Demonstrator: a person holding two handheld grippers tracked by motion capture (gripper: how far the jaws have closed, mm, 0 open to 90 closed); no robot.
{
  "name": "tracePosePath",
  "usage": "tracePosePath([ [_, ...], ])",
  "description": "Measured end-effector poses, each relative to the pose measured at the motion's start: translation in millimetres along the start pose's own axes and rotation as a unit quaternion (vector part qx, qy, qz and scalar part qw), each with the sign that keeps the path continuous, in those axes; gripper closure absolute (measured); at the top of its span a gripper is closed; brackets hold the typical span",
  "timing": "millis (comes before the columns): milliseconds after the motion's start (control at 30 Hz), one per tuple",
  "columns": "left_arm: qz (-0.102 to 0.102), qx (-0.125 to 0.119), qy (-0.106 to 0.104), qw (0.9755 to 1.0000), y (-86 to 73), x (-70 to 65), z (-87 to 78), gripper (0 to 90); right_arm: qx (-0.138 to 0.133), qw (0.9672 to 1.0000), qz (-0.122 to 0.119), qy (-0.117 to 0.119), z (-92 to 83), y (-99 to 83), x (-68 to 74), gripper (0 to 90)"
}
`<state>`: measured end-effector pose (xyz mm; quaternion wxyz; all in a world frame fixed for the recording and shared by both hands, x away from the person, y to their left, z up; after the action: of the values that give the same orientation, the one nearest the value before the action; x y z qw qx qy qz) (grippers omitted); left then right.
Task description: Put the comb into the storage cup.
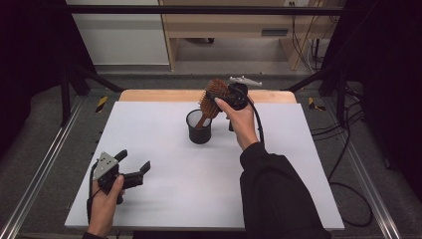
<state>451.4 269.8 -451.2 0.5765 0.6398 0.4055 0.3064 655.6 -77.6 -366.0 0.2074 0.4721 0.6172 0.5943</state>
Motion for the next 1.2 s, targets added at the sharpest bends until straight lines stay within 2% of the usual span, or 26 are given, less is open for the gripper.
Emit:
tracePosePath([
  [167, 0.001, 0.000, 0.000, 1.0000, 0.0, 0.0, 0.1, 2.7, 0.006, 0.9999, -0.004, -0.008, 0.1, -0.4, 1.3, 7.0],
  [367, 0.000, 0.000, 0.000, 1.0000, 0.0, 0.0, 0.1, 2.7, 0.012, 0.9998, -0.006, -0.017, -0.2, -0.5, 2.2, 6.7],
  [967, 0.000, 0.000, 0.000, 1.0000, 0.0, 0.0, 0.1, 2.8, 0.007, 0.9998, -0.008, -0.017, -2.5, 1.5, 1.1, 6.8],
  [1067, 0.001, 0.000, 0.000, 1.0000, 0.0, 0.0, -0.1, 2.7, 0.003, 0.9996, -0.018, -0.021, -3.4, 2.4, 1.3, 8.2],
  [1200, 0.000, 0.000, 0.000, 1.0000, 0.0, 0.2, -0.1, 2.7, -0.005, 0.9996, -0.021, -0.021, -5.6, 5.6, 1.2, 8.2],
])
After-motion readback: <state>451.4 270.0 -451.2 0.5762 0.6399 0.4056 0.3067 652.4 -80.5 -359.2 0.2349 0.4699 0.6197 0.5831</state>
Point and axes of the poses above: each handheld gripper's, and its own axes: z roughly forward along the jaws, y roughly out of its top, x roughly to its left, the point moved 2 cm from there along z, roughly forward along the jaws, and after that the axes turned 7 degrees about -x, right-handed, at the moved point
